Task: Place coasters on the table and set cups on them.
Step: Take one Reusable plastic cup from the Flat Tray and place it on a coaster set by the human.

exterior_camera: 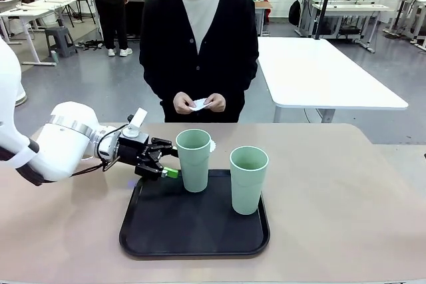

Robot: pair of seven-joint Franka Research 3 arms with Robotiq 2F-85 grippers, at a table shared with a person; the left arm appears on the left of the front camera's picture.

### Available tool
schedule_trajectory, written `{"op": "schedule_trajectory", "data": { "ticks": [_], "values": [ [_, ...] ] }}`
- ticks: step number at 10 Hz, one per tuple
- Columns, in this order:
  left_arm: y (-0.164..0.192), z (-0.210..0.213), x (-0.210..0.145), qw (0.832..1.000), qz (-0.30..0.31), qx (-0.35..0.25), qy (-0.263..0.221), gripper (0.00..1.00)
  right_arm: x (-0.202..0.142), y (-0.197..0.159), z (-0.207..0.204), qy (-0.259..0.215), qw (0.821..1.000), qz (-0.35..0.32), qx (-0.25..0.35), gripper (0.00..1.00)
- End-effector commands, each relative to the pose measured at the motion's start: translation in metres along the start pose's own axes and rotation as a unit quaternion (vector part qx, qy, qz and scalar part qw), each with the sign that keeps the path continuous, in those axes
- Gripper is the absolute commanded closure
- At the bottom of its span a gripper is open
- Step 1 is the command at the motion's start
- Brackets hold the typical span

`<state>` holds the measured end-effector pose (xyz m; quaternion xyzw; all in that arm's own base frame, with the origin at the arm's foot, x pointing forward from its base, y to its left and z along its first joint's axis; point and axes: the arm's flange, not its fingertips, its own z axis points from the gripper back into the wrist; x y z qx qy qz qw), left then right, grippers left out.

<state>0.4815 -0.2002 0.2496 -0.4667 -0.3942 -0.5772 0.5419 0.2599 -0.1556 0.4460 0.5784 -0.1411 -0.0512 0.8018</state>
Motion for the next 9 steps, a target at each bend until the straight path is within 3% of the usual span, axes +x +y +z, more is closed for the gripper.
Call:
{"op": "schedule_trajectory", "data": {
  "ticks": [1, 9],
  "values": [
    [0.004, -0.01, -0.002, 1.0, -0.021, 0.002, -0.02, 0.0, 0.003, 0.001, 0.0, -0.006, 1.0, 0.009, 0.014, 0.0],
    [0.009, -0.043, -0.005, 0.999, -0.019, -0.042, -0.029, 0.0, 0.003, 0.001, 0.0, -0.006, 1.0, 0.009, 0.014, 0.0]
  ]
}}
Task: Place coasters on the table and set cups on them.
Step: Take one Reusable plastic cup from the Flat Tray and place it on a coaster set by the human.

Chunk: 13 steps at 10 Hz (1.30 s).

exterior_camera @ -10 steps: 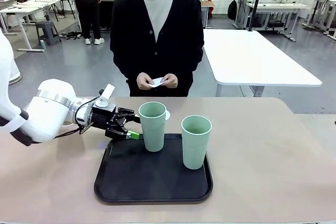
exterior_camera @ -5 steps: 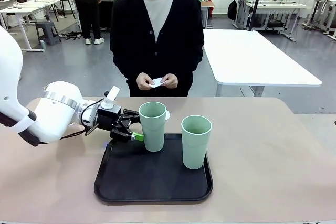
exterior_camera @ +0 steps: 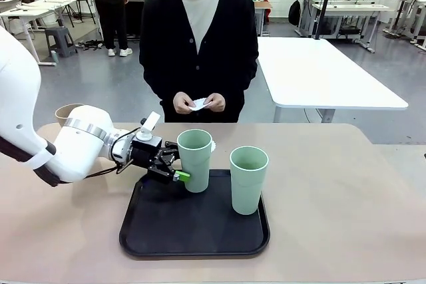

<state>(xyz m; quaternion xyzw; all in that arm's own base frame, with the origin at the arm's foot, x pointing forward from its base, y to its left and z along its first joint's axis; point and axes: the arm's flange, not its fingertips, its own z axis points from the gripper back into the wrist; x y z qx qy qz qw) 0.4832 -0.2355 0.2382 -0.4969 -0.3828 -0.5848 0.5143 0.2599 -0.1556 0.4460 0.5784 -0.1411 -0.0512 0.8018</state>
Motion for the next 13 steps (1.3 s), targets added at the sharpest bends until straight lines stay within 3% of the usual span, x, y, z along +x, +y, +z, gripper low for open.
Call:
{"op": "schedule_trajectory", "data": {
  "ticks": [1, 8, 9, 10, 11, 12, 13],
  "values": [
    [0.003, -0.012, -0.004, 1.0, -0.022, -0.015, -0.011, 0.0, 0.003, 0.001, 0.0, -0.006, 1.0, 0.009, 0.014, 0.0],
    [0.008, -0.03, -0.006, 0.998, -0.039, -0.038, -0.034, 0.0, 0.003, 0.001, 0.0, -0.006, 1.0, 0.009, 0.014, 0.0],
    [0.01, -0.031, -0.007, 0.998, -0.04, -0.038, -0.038, 0.07, 0.003, 0.001, 0.0, -0.006, 1.0, 0.009, 0.014, 0.0],
    [0.011, -0.031, -0.007, 0.998, -0.035, -0.036, -0.043, 0.59, 0.003, 0.001, 0.0, -0.006, 1.0, 0.009, 0.014, 0.0],
    [0.012, -0.031, -0.007, 0.998, -0.032, -0.036, -0.046, 0.66, 0.003, 0.001, 0.0, -0.006, 1.0, 0.009, 0.014, 0.0],
    [0.012, -0.03, -0.005, 0.998, -0.031, -0.034, -0.05, 1.0, 0.003, 0.001, 0.0, -0.006, 1.0, 0.009, 0.014, 0.0],
    [0.013, -0.027, -0.004, 0.998, -0.031, -0.031, -0.053, 1.0, 0.003, 0.001, 0.0, -0.006, 1.0, 0.009, 0.014, 0.0]
  ]
}}
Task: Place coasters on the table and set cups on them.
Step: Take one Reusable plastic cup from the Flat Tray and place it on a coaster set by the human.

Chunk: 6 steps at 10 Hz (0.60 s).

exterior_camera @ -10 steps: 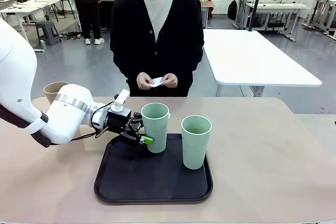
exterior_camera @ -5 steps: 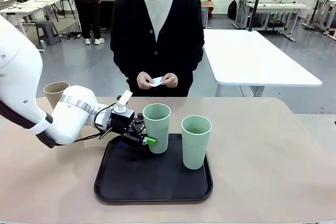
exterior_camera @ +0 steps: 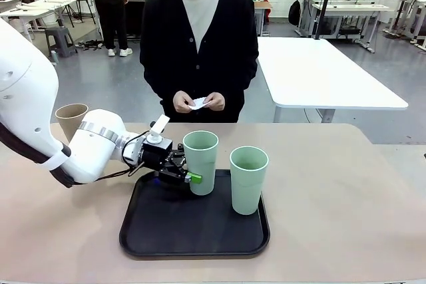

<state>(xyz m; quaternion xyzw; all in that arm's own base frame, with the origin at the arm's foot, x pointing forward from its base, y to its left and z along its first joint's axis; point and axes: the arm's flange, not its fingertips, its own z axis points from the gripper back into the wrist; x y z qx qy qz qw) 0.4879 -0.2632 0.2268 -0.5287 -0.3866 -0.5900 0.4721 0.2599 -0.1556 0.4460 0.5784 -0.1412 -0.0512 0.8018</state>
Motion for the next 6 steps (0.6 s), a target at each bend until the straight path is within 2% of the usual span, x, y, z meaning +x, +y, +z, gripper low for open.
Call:
{"op": "schedule_trajectory", "data": {
  "ticks": [1, 2, 4, 6],
  "values": [
    [0.002, 0.003, 0.003, 1.0, -0.011, 0.01, -0.016, 1.0, 0.003, 0.001, 0.0, -0.006, 1.0, 0.009, 0.014, 0.0],
    [-0.003, 0.006, 0.01, 1.0, 0.008, 0.021, -0.01, 0.25, 0.003, 0.001, 0.0, -0.006, 1.0, 0.009, 0.014, 0.0],
    [-0.016, 0.017, 0.045, 0.999, 0.008, 0.046, 0.004, 0.25, 0.003, 0.001, 0.0, -0.006, 1.0, 0.009, 0.014, 0.0],
    [-0.026, 0.036, 0.095, 0.996, 0.036, 0.071, 0.034, 0.25, 0.003, 0.001, 0.0, -0.006, 1.0, 0.009, 0.014, 0.0]
  ]
}}
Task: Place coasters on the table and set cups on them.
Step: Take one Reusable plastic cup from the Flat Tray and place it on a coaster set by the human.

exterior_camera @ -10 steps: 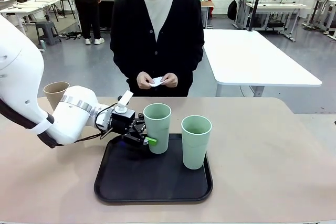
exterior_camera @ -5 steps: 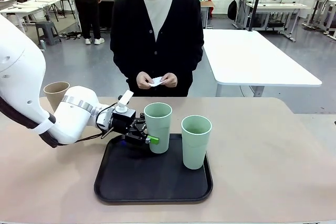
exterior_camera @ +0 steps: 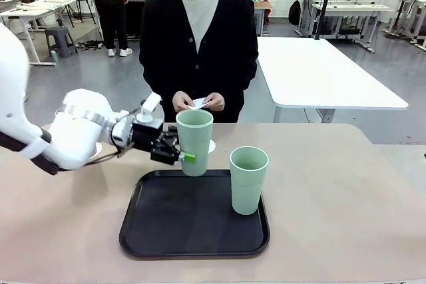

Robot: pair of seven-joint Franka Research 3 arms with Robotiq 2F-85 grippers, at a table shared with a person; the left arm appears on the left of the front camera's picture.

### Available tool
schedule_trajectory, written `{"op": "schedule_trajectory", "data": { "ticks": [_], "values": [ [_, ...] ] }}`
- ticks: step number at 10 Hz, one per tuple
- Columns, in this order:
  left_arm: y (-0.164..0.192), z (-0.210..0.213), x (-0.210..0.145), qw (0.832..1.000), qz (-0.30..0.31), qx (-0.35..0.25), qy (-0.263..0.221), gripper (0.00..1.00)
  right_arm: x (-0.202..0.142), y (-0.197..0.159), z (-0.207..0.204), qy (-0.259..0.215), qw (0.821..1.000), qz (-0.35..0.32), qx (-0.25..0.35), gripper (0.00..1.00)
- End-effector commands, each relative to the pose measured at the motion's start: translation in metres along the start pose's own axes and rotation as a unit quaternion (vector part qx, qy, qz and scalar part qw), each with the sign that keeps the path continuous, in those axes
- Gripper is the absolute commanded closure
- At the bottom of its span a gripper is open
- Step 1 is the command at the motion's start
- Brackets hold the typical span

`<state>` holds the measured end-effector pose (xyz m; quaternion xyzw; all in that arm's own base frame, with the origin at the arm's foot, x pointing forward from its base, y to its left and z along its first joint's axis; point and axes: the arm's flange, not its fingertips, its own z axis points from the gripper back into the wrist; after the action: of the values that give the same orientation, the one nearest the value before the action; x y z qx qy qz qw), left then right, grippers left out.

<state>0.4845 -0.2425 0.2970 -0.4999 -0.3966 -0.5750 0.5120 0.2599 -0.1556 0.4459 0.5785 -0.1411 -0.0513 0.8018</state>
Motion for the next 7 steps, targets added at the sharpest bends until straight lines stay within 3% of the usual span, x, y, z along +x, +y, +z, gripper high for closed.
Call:
{"op": "schedule_trajectory", "data": {
  "ticks": [1, 5, 7],
  "values": [
    [-0.02, 0.021, 0.055, 0.999, 0.031, 0.037, 0.006, 0.25, 0.003, 0.001, 0.0, -0.006, 1.0, 0.009, 0.014, 0.0],
    [-0.035, 0.041, 0.111, 0.998, 0.037, 0.042, -0.017, 0.25, 0.003, 0.001, 0.0, -0.006, 1.0, 0.009, 0.014, 0.0],
    [-0.044, 0.046, 0.112, 0.998, 0.04, 0.036, -0.029, 0.25, 0.003, 0.001, 0.0, -0.006, 1.0, 0.009, 0.014, 0.0]
  ]
}}
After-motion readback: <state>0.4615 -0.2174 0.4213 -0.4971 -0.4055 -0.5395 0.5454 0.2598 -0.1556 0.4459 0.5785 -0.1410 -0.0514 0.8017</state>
